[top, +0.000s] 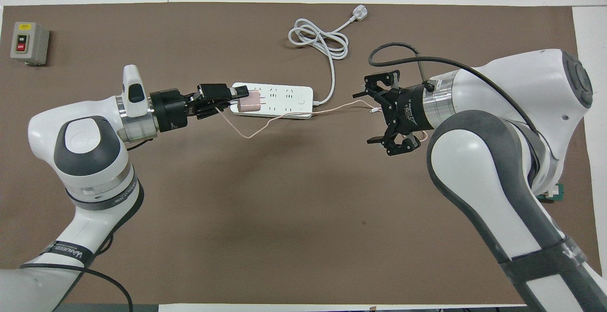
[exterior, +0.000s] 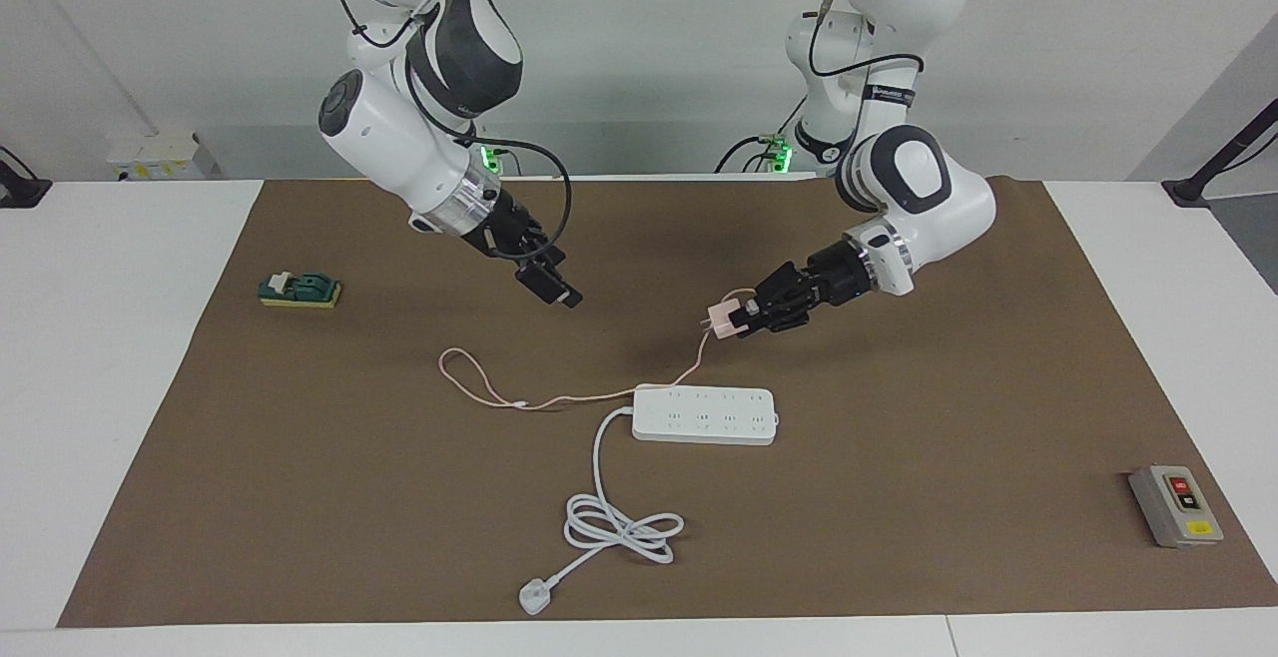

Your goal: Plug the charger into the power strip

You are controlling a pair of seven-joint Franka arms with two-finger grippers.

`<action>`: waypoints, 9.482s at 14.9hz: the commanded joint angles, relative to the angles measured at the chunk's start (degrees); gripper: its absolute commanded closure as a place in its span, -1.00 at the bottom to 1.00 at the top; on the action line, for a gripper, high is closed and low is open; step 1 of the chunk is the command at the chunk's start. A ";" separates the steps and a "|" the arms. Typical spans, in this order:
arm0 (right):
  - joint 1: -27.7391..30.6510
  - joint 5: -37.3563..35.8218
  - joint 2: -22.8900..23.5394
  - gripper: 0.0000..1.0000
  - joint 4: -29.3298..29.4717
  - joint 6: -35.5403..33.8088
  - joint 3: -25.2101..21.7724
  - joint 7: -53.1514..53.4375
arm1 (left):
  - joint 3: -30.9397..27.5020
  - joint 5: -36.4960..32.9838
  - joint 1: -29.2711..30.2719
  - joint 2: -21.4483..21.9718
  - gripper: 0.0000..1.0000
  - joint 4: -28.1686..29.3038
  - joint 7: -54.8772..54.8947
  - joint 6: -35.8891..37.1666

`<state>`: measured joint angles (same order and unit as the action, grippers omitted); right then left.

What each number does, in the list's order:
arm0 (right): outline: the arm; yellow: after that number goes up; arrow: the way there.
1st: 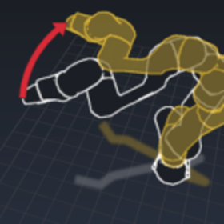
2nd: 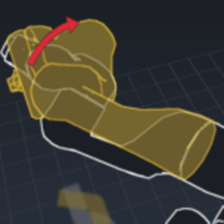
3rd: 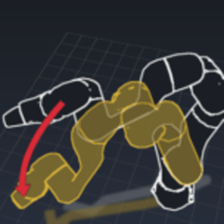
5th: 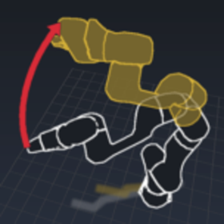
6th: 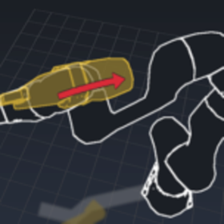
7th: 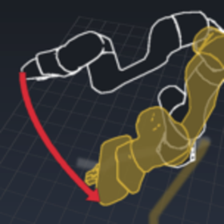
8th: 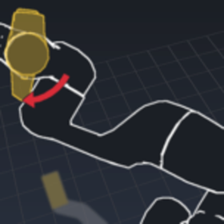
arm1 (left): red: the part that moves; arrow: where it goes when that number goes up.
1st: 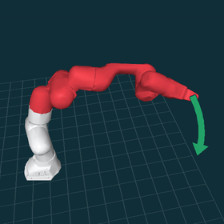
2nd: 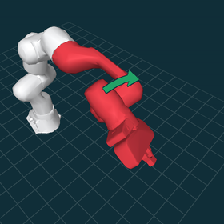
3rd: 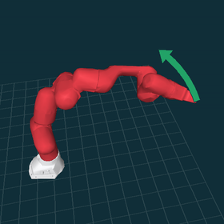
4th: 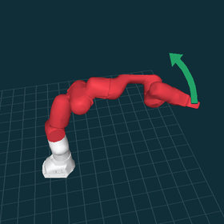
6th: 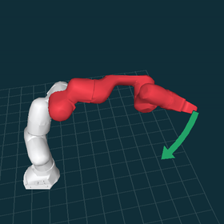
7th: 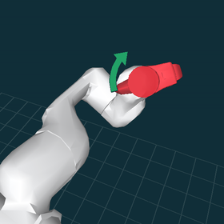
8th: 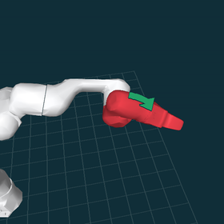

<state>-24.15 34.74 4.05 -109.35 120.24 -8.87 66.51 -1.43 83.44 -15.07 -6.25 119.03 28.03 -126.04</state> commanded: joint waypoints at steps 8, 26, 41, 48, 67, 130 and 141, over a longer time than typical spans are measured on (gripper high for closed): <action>4.02 -18.72 -5.80 -1.00 -0.34 -8.96 0.25 -19.56 | 0.55 -54.13 8.04 1.33 1.00 -11.62 -31.17 9.75; 13.77 -31.13 -7.65 -1.00 10.47 -26.98 0.25 -49.27 | 0.99 -73.42 6.37 0.01 1.00 -14.44 -50.67 5.46; 20.37 -31.66 -5.02 -1.00 16.98 -30.59 -3.61 -63.76 | 0.90 -80.09 4.87 -0.26 1.00 -16.11 -97.78 5.19; 19.93 -32.97 -5.01 -1.00 16.72 -30.06 -3.44 -70.82 | 0.90 -90.02 -4.44 -8.14 1.00 -25.83 -130.91 16.84; 19.93 -32.89 -6.07 -1.00 16.36 -31.91 -3.09 -70.38 | 0.82 -94.08 -12.44 -23.02 1.00 -40.55 -146.23 20.67; 19.93 -32.89 -6.16 -1.00 16.36 -31.91 -3.09 -70.38 | 1.17 -93.90 -13.85 -23.99 1.00 -22.61 -146.78 1.32; 19.93 -32.89 -6.16 -1.00 16.36 -31.91 -3.09 -70.38 | 1.26 -88.11 -11.30 -10.82 -1.00 -23.05 -140.11 10.71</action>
<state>-4.32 2.87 -1.68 -93.33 89.51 -12.27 -2.92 -0.16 -7.04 -27.16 -21.07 95.30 -115.36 -118.74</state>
